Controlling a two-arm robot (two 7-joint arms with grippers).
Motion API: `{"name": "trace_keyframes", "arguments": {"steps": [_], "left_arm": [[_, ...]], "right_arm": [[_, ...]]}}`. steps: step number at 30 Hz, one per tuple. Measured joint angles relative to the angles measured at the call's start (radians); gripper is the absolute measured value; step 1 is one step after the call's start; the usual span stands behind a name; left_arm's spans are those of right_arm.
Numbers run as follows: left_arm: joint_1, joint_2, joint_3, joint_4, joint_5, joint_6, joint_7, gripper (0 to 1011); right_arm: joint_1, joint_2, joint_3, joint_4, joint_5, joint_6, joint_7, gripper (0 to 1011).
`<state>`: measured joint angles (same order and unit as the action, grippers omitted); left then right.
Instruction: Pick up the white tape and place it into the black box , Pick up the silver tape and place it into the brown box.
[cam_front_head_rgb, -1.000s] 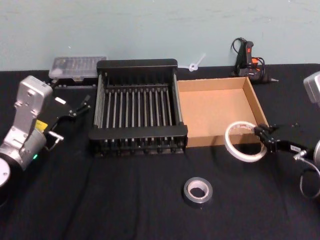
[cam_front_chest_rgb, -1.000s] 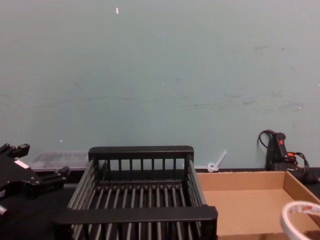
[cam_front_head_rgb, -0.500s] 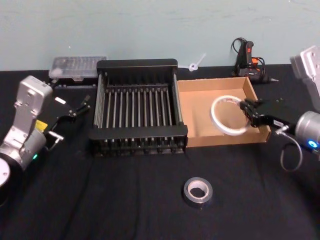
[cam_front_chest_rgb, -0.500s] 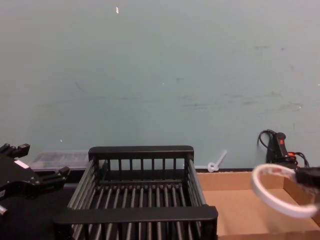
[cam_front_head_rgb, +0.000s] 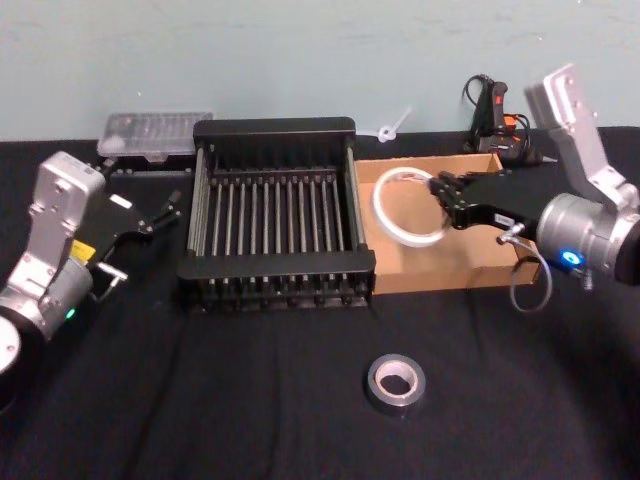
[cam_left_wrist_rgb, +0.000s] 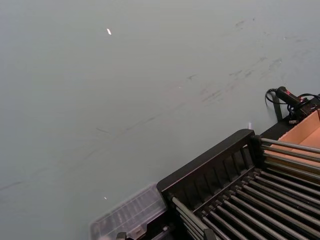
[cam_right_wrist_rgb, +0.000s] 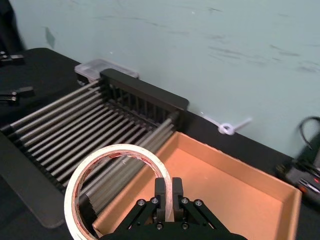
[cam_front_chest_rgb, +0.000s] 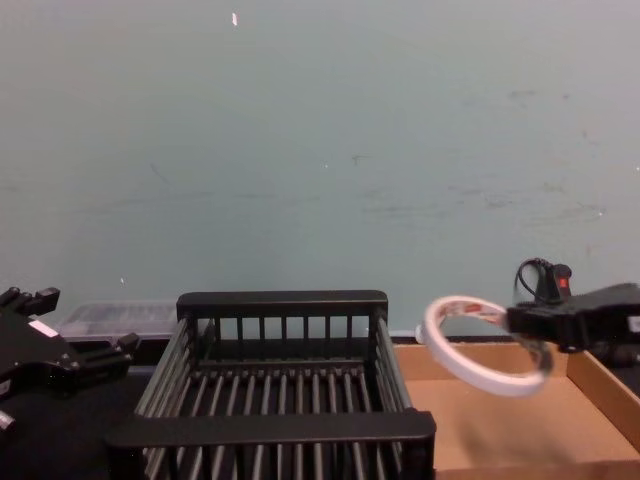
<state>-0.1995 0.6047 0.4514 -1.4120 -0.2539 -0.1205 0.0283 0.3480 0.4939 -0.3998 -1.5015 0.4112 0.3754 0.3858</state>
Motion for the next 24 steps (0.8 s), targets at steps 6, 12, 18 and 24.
{"name": "trace_keyframes", "arguments": {"steps": [6,12,18,24], "left_arm": [[0.0,0.0,0.0,0.0,0.0,0.0,0.0,1002],[0.0,0.0,0.0,0.0,0.0,0.0,0.0,1001],[0.0,0.0,0.0,0.0,0.0,0.0,0.0,1001],[0.0,0.0,0.0,0.0,0.0,0.0,0.0,1001]], "right_arm": [[0.044,-0.029,-0.035,0.039,-0.016,-0.006,0.021,90],[0.079,-0.055,-0.064,0.071,-0.032,-0.012,0.037,90],[0.115,-0.083,-0.096,0.107,-0.053,-0.018,0.05,90],[0.153,-0.114,-0.129,0.145,-0.077,-0.024,0.066,90]]}}
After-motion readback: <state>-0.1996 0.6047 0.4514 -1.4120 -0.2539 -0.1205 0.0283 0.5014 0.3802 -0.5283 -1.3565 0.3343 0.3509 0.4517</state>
